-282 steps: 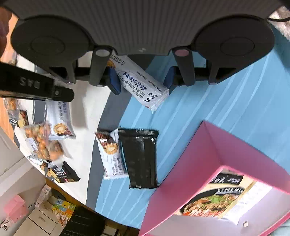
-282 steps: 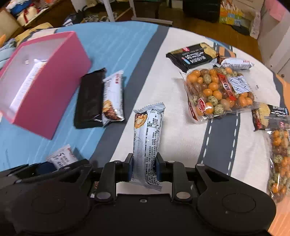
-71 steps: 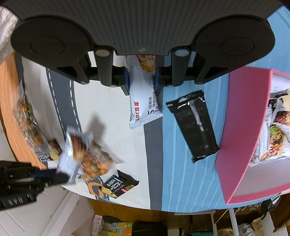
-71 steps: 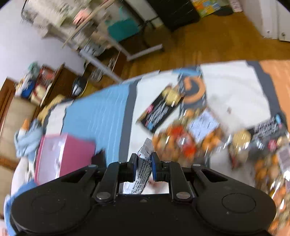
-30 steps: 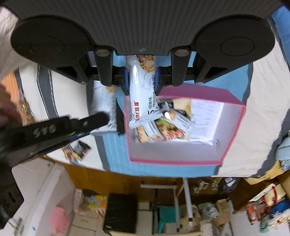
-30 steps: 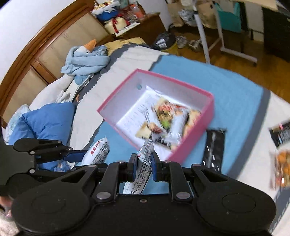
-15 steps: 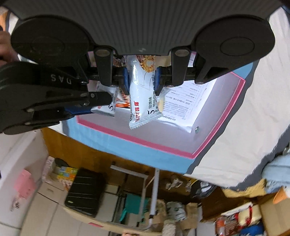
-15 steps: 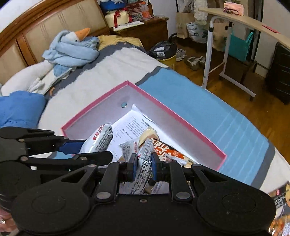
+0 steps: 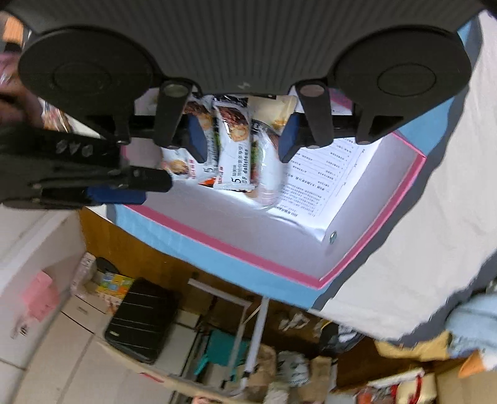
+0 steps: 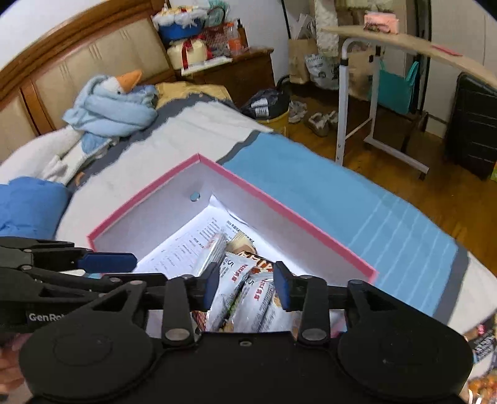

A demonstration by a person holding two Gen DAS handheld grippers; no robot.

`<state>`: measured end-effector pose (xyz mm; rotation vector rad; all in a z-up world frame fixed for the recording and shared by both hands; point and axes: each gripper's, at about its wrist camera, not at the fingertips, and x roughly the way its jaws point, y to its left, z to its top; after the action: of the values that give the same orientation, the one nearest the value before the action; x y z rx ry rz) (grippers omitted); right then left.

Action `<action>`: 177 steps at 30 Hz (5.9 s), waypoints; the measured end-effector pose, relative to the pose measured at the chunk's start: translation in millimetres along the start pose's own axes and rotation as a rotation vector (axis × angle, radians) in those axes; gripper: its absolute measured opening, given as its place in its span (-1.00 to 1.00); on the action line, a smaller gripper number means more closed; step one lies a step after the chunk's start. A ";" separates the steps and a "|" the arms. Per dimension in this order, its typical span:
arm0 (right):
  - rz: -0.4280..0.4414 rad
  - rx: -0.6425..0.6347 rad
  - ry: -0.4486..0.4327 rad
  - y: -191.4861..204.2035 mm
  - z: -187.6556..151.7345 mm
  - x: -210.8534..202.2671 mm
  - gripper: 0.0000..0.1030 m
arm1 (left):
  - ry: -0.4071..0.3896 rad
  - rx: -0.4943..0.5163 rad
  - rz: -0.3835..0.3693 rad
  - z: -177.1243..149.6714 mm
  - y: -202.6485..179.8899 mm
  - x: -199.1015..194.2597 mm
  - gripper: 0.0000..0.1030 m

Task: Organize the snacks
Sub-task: 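Lower both snacks into the pink box and open both grippers, then reach the left gripper down to the black wrapped bar on the bed, then grasp the black bar with the left gripper while the right gripper grasps the black cracker pack, then carry both snacks into the pink box and open both grippers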

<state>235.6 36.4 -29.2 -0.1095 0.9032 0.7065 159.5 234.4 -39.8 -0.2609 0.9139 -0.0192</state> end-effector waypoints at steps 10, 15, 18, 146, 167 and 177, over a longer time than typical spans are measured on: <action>-0.050 -0.073 -0.102 -25.3 -31.5 -110.4 0.03 | 0.004 0.171 -0.088 -14.9 -73.5 -69.8 0.40; -0.070 -0.126 -0.135 -37.1 -49.8 -152.7 0.24 | 0.055 0.223 -0.143 -24.0 -118.9 -81.1 0.44; -0.097 -0.194 -0.148 -46.2 -65.9 -168.3 0.30 | 0.082 0.237 -0.165 -31.0 -142.5 -80.4 0.46; -0.315 0.449 0.172 -306.2 -108.3 12.4 0.54 | 0.152 0.235 0.121 -59.1 -231.0 181.2 0.26; -0.321 0.383 0.027 -266.0 -94.6 -31.9 0.32 | 0.161 0.133 -0.020 -58.8 -213.9 132.3 -0.10; -0.215 0.302 0.110 -214.0 -111.4 -64.5 0.32 | 0.218 0.190 -0.037 -81.0 -202.9 87.9 -0.10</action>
<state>262.4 -203.5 -93.4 0.0236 1.0759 0.3621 168.9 9.4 -108.5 -0.0997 1.1157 -0.1710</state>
